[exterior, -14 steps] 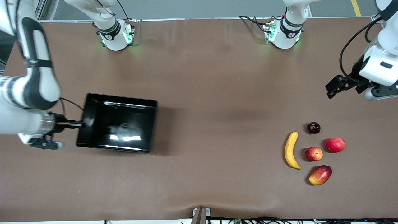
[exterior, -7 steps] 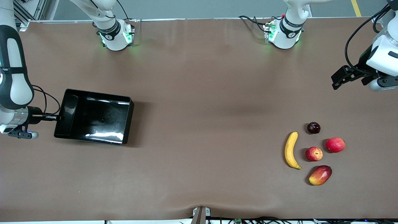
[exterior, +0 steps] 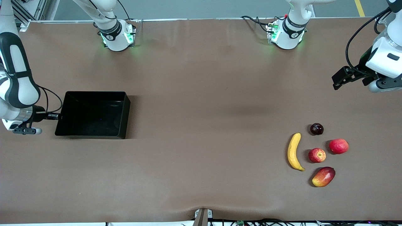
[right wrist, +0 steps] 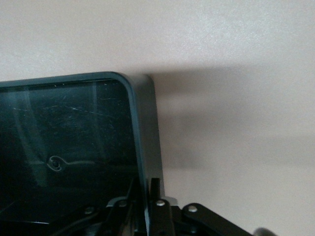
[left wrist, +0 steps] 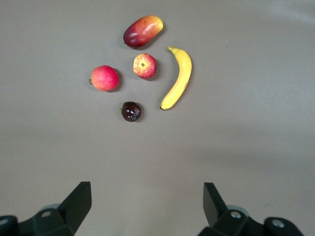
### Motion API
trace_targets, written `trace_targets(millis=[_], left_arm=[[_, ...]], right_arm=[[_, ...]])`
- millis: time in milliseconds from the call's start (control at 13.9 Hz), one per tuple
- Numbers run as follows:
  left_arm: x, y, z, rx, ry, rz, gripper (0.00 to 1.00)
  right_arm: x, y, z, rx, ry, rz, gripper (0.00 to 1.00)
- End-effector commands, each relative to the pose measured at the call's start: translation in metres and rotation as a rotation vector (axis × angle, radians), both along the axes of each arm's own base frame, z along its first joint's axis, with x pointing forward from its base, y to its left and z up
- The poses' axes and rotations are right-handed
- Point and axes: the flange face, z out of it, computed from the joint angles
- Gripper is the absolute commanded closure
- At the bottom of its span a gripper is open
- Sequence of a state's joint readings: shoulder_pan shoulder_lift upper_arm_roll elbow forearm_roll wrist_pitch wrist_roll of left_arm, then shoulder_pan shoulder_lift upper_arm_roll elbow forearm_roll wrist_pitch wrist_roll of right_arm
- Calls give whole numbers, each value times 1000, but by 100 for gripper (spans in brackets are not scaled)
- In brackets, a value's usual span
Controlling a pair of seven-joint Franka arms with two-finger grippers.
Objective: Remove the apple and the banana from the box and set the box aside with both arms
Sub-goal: 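Slide the black tray with the right gripper away from the fruits, then open the right gripper and withdraw it from the tray rim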
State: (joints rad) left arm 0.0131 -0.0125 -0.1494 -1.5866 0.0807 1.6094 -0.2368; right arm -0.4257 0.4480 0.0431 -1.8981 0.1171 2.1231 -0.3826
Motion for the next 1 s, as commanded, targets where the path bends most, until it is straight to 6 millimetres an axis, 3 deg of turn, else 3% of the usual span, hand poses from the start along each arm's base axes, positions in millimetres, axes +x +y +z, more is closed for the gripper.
trace_targets(millis=[0, 72, 215, 287, 646, 789, 933], left_arm=[[-7, -4, 0, -15, 10, -25, 0], [-7, -4, 0, -15, 10, -25, 0], [-7, -6, -1, -16, 12, -31, 0], [-8, -15, -1, -17, 12, -46, 0], [-12, -18, 1, -19, 13, -51, 0], [-12, -18, 0, -45, 21, -44, 0], [-13, -18, -2, -60, 29, -42, 0]], right_arm=[[18, 12, 27, 11, -36, 38, 0], [32, 25, 42, 7, -52, 69, 0], [66, 39, 91, -17, -131, 110, 0], [81, 57, 113, -22, -147, 140, 0], [133, 128, 185, -88, -288, 272, 0], [135, 163, 204, -104, -269, 304, 0], [126, 190, 226, -97, -189, 211, 0]])
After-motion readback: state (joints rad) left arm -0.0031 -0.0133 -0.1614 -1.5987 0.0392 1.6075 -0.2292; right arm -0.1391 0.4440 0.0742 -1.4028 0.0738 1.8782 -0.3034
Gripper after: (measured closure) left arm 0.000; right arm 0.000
